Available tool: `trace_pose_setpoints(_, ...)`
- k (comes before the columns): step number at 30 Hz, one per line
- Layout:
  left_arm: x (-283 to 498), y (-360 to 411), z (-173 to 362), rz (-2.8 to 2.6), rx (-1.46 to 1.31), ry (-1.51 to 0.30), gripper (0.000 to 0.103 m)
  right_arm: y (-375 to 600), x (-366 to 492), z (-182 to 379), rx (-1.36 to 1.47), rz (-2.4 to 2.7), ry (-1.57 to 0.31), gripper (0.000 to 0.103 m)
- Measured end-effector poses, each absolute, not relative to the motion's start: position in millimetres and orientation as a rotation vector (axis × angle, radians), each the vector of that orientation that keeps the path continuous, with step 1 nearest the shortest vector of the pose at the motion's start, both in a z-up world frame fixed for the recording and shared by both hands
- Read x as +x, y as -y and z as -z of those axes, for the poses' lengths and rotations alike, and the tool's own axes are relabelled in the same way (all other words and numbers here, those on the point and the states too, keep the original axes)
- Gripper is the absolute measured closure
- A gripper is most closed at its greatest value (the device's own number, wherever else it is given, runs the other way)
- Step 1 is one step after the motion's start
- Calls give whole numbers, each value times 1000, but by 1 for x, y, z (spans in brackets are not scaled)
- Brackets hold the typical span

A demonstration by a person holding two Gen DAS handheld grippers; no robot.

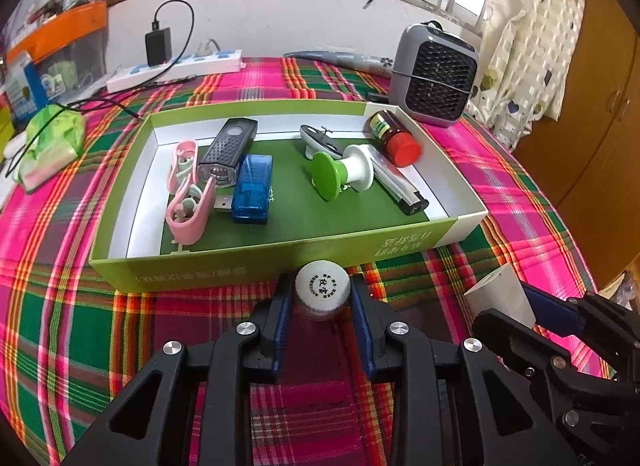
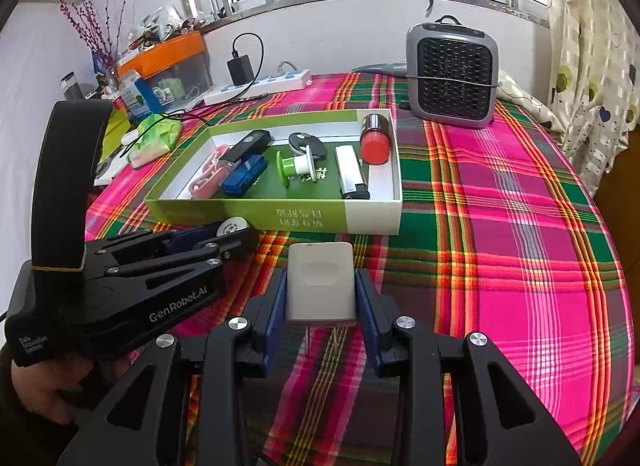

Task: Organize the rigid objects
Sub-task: 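Lift the white charger and round container with both tools, then carry the white charger and round container over the green box with both tools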

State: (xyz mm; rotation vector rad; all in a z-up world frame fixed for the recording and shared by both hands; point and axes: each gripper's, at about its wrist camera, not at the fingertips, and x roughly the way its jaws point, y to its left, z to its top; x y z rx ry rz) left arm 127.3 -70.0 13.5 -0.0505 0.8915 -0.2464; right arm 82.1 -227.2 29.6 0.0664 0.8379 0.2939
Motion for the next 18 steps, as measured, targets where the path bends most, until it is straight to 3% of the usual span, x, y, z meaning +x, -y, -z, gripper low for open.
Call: trace_pose_setpoints(18,110,58,-28,251,-49,-863,76,221,77,-38,46,-292,-822,68)
